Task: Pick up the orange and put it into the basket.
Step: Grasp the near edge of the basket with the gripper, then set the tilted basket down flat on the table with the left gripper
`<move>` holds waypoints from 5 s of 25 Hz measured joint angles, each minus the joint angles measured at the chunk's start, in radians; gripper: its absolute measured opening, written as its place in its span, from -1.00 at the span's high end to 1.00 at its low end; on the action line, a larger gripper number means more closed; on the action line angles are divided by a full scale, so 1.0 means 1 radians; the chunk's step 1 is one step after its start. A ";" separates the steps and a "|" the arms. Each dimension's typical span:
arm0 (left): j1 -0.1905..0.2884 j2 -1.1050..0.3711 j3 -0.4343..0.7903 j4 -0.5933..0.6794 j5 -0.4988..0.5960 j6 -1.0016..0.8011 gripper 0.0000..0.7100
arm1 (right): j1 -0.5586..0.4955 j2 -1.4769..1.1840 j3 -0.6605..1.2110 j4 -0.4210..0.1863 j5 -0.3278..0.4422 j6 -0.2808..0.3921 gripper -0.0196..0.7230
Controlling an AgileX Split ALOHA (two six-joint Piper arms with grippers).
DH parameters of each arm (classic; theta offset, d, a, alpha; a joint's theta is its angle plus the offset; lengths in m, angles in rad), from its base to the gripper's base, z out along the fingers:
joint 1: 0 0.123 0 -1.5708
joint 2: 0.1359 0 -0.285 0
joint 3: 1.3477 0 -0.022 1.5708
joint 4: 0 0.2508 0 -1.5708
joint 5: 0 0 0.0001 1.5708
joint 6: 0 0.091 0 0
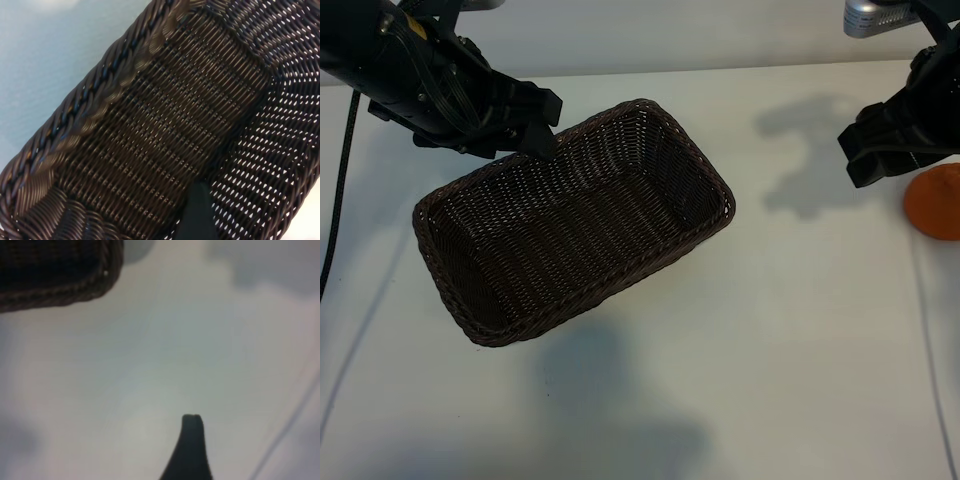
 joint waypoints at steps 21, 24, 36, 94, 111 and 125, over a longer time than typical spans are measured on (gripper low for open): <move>0.000 0.000 0.000 0.000 -0.017 0.000 -0.67 | 0.000 0.000 0.000 -0.013 -0.009 0.020 -0.65; 0.000 0.000 0.000 0.004 -0.055 0.020 -0.67 | 0.000 0.000 0.000 -0.013 -0.010 0.020 -0.65; 0.008 -0.060 0.024 0.399 0.106 -0.373 -0.67 | 0.000 0.000 0.000 -0.014 -0.015 0.021 -0.65; 0.080 0.117 0.518 0.260 -0.480 -0.660 -0.32 | 0.000 0.000 0.000 -0.017 -0.024 0.022 -0.65; 0.083 0.118 0.518 0.163 -0.547 -0.580 0.56 | 0.000 0.000 0.000 -0.017 -0.025 0.022 -0.59; 0.083 0.118 0.518 -0.154 -0.531 -0.195 0.59 | 0.000 0.000 0.000 -0.017 -0.025 0.022 -0.59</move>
